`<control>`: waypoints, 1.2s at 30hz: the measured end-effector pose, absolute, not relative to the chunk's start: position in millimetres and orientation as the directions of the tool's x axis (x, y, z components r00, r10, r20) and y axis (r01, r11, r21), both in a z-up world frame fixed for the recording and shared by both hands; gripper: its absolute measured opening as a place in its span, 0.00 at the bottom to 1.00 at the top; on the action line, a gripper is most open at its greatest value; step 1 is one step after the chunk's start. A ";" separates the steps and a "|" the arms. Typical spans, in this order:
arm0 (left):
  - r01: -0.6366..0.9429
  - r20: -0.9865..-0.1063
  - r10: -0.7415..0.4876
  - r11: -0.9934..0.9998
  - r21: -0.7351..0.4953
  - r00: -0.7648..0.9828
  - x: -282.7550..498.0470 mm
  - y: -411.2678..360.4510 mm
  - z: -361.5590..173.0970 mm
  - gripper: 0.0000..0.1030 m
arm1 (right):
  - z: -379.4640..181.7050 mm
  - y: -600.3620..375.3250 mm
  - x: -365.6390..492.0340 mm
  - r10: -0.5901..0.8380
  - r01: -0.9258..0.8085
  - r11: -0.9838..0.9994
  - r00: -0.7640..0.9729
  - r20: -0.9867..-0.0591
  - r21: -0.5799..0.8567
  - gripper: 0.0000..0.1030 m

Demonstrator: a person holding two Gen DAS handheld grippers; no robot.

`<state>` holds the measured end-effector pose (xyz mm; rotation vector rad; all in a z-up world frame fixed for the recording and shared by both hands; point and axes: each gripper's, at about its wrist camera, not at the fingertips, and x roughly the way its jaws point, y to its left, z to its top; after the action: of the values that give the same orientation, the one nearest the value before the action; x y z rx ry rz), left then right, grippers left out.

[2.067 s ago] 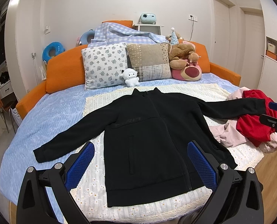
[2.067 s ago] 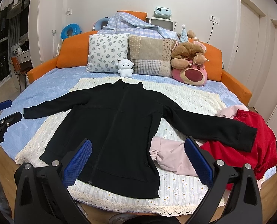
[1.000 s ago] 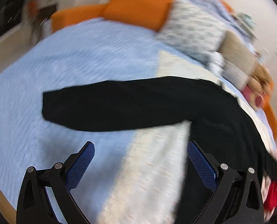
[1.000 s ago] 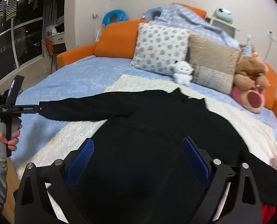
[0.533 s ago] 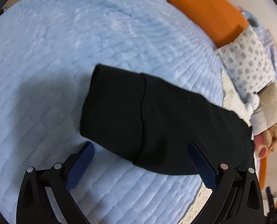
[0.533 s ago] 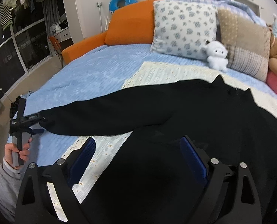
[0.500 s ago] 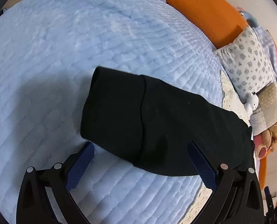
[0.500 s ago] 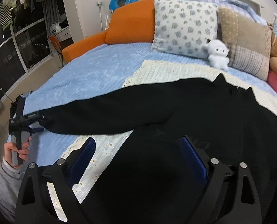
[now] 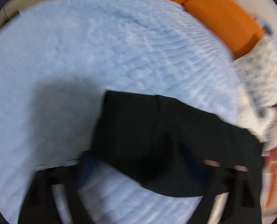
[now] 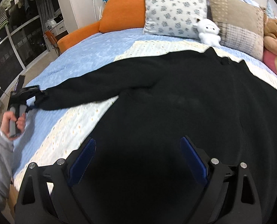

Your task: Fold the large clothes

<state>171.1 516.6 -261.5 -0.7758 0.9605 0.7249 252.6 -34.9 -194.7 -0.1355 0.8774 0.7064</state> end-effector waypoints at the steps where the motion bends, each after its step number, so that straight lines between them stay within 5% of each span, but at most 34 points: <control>1: -0.819 -0.905 0.194 0.526 -0.230 0.379 172.4 515.9 -259.9 0.48 | -196.1 -42.9 246.5 0.513 -0.616 0.768 0.432 -0.742 0.172 0.89; 4: -0.810 -0.895 0.196 0.533 -0.245 0.400 181.5 505.2 -242.6 0.20 | -199.0 -60.4 232.3 0.504 -0.614 0.772 0.436 -0.745 0.163 0.89; 11: -0.615 -0.831 0.228 0.771 -0.165 0.508 222.2 411.3 -154.2 0.20 | -192.5 -90.2 225.8 0.527 -0.605 0.773 0.444 -0.725 0.191 0.89; 21: -0.058 -0.681 -0.088 0.980 -0.188 0.727 229.5 185.2 -50.9 0.19 | -171.8 -166.0 260.4 0.458 -0.423 0.874 0.559 -0.691 0.238 0.89; 29: 0.362 -0.689 -0.286 0.931 -0.037 0.666 166.2 16.4 -73.1 0.19 | -158.4 -210.8 269.4 0.435 -0.364 0.896 0.601 -0.670 0.254 0.89; 36: 0.477 -0.766 -0.348 0.877 -0.062 0.540 118.8 -32.1 -133.8 0.19 | -164.6 -208.4 271.0 0.436 -0.378 0.892 0.577 -0.690 0.248 0.89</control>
<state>118.8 -32.1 -133.8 0.1612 0.8715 -0.4927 271.0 -208.4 -164.6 0.0767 0.8284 0.4767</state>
